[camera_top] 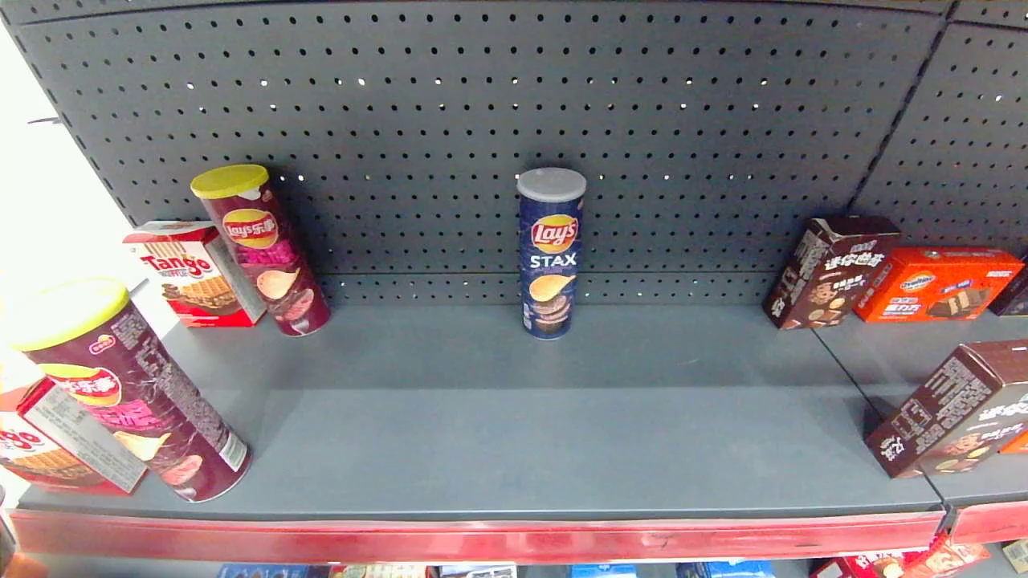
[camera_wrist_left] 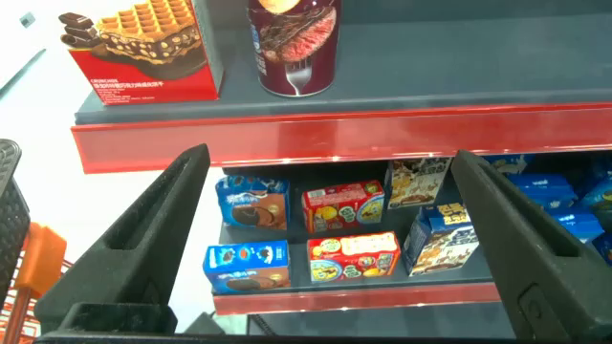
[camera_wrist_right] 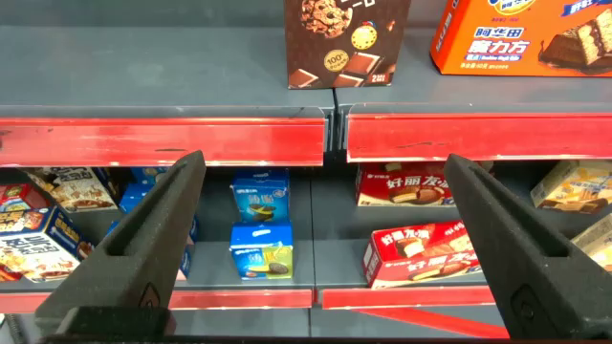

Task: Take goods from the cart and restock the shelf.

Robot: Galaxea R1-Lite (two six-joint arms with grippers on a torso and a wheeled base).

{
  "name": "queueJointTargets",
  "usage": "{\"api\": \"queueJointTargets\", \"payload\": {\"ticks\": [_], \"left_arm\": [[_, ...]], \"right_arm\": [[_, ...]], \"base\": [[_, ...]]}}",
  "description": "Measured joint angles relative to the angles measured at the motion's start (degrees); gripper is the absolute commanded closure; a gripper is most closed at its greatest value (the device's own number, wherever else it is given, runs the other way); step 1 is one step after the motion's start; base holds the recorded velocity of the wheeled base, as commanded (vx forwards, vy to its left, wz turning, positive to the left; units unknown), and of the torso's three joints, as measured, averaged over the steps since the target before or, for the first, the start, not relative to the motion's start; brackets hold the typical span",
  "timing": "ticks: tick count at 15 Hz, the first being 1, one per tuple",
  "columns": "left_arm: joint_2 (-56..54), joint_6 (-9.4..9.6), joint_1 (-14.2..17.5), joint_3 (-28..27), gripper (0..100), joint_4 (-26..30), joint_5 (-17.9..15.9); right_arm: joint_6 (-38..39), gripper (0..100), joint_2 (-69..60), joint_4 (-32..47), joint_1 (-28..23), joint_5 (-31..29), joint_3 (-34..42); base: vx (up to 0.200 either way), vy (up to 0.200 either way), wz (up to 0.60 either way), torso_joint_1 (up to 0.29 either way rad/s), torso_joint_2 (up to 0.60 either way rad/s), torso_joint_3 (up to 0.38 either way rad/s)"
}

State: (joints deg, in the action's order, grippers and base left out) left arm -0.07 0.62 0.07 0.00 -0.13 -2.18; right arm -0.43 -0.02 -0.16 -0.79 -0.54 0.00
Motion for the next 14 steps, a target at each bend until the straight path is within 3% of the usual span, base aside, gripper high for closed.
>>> {"api": "queueJointTargets", "payload": {"ticks": [4,14], "left_arm": [[0.0,0.00,0.0,0.0,0,0.0,0.0],[0.0,0.00,0.0,0.0,0,0.0,0.0]], "right_arm": [[0.0,0,0.0,0.0,0.0,0.0,0.0],[0.0,0,0.0,0.0,0.0,0.0,0.0]], "base": [[0.000,0.000,0.00,0.000,0.00,0.000],[0.000,0.000,0.60,0.004,0.00,0.001]]}}
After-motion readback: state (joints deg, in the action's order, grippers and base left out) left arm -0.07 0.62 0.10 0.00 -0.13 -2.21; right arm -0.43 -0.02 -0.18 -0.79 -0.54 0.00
